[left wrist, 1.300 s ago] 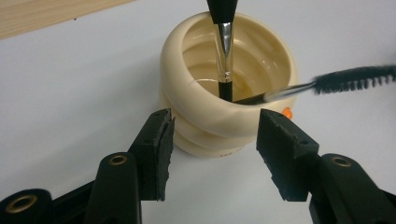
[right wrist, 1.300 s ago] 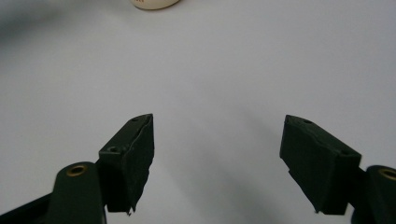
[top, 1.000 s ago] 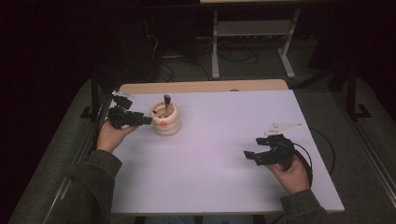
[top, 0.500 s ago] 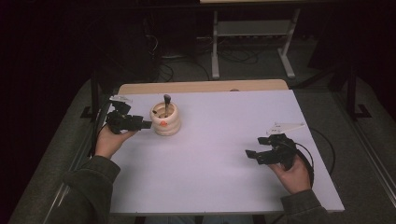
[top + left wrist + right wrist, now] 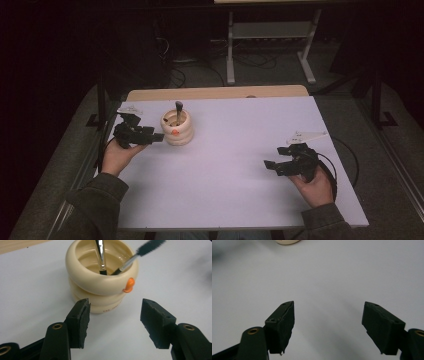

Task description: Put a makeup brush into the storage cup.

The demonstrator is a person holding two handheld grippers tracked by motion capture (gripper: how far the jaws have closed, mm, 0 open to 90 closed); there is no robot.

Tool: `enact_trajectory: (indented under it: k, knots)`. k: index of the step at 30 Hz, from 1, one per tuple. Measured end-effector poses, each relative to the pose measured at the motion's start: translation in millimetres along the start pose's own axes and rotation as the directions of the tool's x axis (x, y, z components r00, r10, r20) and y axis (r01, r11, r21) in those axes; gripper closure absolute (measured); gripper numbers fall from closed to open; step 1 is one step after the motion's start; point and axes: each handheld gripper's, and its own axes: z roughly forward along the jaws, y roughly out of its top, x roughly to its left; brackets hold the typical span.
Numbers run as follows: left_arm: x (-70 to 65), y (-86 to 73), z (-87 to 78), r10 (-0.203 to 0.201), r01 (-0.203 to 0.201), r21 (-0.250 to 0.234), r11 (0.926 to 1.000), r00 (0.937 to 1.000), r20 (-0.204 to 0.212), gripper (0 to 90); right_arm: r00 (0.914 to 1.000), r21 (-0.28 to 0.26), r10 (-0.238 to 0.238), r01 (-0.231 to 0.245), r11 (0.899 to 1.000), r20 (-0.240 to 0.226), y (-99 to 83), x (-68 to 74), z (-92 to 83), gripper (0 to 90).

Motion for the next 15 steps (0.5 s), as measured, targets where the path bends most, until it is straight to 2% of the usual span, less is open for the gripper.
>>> enact_trajectory:
  k: [3,5,6,9,14,15]
  knots:
    - [-2.6,-3.1,-0.3,0.007,-0.007,-0.003,1.0000,1.0000,0.004,39.6,1.0000,0.001,0.000,0.000,1.000,0.000,-0.2,-0.2,-0.1,25.1]
    - [-3.8,-6.0,1.1,-0.004,0.004,-0.011,0.9999,1.0000,0.004,39.3,1.0000,0.003,-0.001,0.001,1.000,0.001,-0.4,-0.5,0.1,25.1]
    - [-2.5,-7.2,0.9,0.007,-0.007,0.004,1.0000,0.9999,0.008,39.3,1.0000,0.004,-0.003,0.003,1.000,0.000,-0.6,-0.6,0.1,25.1]
    - [-3.2,-10.8,1.9,-0.013,0.013,-0.010,0.9999,0.9999,0.008,39.2,1.0000,0.003,0.000,0.000,1.000,-0.001,-1.5,-0.7,0.4,25.1]
    - [-4.5,-15.2,1.0,-0.004,0.005,-0.011,0.9999,0.9999,0.013,39.2,1.0000,0.001,0.003,-0.003,1.000,0.002,-2.1,-2.2,0.0,25.1]
    - [-5.7,-16.0,1.5,-0.012,0.013,-0.019,0.9997,0.9998,0.014,39.2,1.0000,0.000,0.006,-0.006,1.000,0.003,-2.2,-2.2,-0.1,25.1]
